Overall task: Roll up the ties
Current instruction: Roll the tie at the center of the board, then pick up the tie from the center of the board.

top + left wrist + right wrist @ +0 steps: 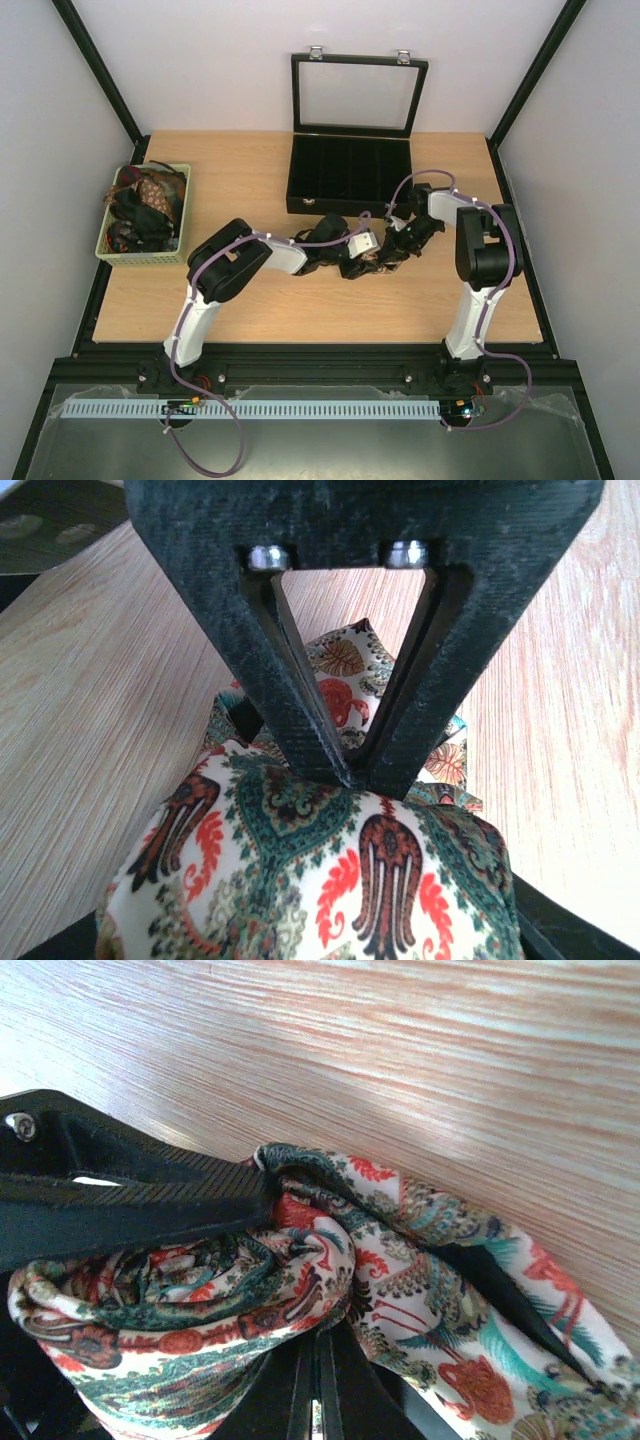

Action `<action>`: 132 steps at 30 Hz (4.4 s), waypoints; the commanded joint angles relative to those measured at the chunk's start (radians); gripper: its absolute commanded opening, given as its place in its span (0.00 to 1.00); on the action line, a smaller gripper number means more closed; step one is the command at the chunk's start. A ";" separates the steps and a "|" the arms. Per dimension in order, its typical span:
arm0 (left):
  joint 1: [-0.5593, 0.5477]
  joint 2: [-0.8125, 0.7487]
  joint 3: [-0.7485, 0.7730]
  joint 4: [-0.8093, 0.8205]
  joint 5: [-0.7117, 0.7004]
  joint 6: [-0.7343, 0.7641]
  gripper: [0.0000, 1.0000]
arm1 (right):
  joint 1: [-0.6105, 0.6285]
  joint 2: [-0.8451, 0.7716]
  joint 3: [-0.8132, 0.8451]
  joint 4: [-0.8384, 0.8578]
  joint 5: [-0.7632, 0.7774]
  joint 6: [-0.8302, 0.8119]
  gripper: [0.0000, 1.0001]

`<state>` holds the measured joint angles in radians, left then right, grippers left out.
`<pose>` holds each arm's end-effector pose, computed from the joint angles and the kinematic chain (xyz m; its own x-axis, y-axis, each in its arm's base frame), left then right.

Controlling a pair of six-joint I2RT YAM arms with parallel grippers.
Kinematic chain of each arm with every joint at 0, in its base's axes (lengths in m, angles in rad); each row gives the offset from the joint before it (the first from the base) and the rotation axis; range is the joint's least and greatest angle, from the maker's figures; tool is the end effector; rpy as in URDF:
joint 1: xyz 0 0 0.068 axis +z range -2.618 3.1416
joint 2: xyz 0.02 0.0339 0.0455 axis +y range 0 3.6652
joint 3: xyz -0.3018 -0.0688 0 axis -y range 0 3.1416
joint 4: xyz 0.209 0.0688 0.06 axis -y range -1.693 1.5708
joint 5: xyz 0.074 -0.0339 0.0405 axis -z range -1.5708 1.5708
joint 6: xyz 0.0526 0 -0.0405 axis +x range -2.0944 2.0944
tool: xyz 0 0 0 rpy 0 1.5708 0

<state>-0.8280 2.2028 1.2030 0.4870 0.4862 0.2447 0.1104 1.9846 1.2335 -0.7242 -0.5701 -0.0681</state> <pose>0.2976 -0.3604 0.1545 -0.0975 0.4228 -0.9010 0.9794 0.2016 -0.0113 0.3411 0.0664 0.1733 -0.9773 -0.1660 -0.1317 -0.2109 0.8217 0.5295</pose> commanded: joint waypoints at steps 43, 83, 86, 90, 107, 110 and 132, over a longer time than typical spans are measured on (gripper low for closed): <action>0.019 -0.113 -0.108 -0.091 0.012 0.123 0.30 | 0.138 0.113 -0.015 0.042 0.225 -0.089 0.01; 0.031 -0.014 -0.099 -0.301 -0.033 0.153 0.22 | -0.063 0.117 0.014 -0.134 -0.515 -0.204 0.76; 0.029 -0.012 -0.100 -0.300 -0.033 0.154 0.22 | -0.062 0.110 0.012 -0.139 -0.548 -0.219 0.83; 0.029 -0.011 -0.098 -0.299 -0.034 0.153 0.22 | -0.062 0.080 0.001 -0.139 -0.565 -0.246 0.81; 0.021 -0.008 -0.097 -0.297 -0.031 0.146 0.22 | 0.000 0.008 -0.023 0.012 -0.197 -0.166 0.84; 0.021 -0.006 -0.095 -0.298 -0.032 0.147 0.22 | 0.006 0.007 -0.015 0.005 -0.172 -0.190 0.93; 0.020 -0.006 -0.095 -0.297 -0.028 0.146 0.22 | 0.006 0.007 0.012 -0.098 -0.363 -0.266 0.80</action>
<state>-0.7963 2.1166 1.1450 0.3634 0.4973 0.3962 0.1135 2.0155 1.2499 -0.7738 -0.8837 -0.3202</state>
